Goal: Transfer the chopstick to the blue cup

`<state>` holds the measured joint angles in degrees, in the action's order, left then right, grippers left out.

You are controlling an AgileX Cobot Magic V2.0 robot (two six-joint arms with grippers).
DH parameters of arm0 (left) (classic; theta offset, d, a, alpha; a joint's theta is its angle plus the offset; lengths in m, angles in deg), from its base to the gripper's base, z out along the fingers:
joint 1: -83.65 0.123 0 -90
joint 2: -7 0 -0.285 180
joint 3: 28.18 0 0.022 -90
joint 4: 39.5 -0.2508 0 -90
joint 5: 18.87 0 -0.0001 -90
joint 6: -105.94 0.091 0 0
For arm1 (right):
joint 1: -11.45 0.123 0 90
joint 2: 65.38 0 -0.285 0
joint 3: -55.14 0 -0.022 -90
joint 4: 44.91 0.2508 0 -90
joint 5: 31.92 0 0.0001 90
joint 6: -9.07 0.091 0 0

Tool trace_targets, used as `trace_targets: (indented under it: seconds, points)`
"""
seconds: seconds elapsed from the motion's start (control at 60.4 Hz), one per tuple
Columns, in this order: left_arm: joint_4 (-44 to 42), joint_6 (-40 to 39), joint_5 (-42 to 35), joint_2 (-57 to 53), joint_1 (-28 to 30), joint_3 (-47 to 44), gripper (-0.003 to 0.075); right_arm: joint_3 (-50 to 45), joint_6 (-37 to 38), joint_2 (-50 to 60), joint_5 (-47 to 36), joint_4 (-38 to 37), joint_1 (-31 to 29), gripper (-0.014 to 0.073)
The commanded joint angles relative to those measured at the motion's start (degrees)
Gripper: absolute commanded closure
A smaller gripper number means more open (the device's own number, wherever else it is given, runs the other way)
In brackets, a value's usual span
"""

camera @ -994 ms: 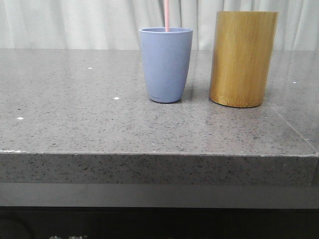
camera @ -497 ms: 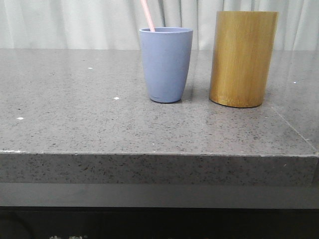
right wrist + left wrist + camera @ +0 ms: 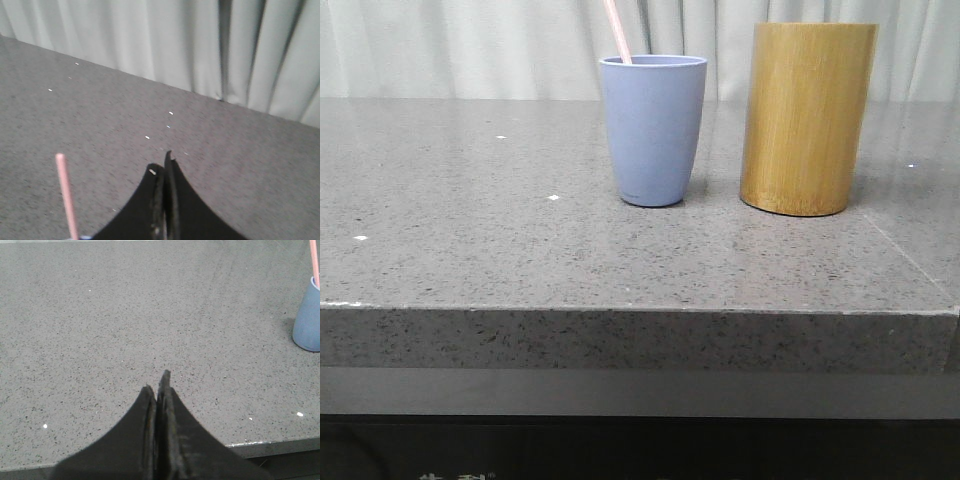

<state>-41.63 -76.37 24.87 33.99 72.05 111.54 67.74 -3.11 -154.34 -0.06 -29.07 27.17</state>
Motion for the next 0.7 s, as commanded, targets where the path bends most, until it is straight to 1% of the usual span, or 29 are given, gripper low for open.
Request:
trace_targets:
  seconds: [0.0,0.099,0.149,0.215,0.431,0.514,0.679]
  points:
    - [0.2,-0.6,-4.8,0.5,0.0,1.4,0.0739,2.3,-0.1,4.4,1.2,-1.7,-5.1,0.0694]
    - [0.2,-0.6,-4.8,0.5,0.0,1.4,0.0739,0.8,-0.1,7.2,3.5,-3.0,-9.4,0.0694]
    - [0.2,-0.6,-4.8,0.5,0.0,1.4,0.0739,-2.1,-0.1,10.0,3.4,-3.0,-11.5,0.0694]
    - [0.2,-0.6,-4.9,0.5,0.0,1.4,0.0739,-6.0,-0.1,13.1,2.4,-3.0,-12.5,0.0694]
    - [0.2,-0.6,-4.9,0.5,0.0,1.4,0.0739,-25.6,-0.1,27.3,-6.9,-2.9,-12.5,0.0694]
    - [0.2,-0.6,-4.9,0.5,0.0,1.4,0.0739,-35.5,-0.1,34.6,-11.1,-2.9,-12.5,0.0694]
    - [0.2,-0.6,-4.9,0.5,0.0,1.4,0.0739,-47.9,-0.1,47.1,-13.1,-2.7,-12.5,0.0694]
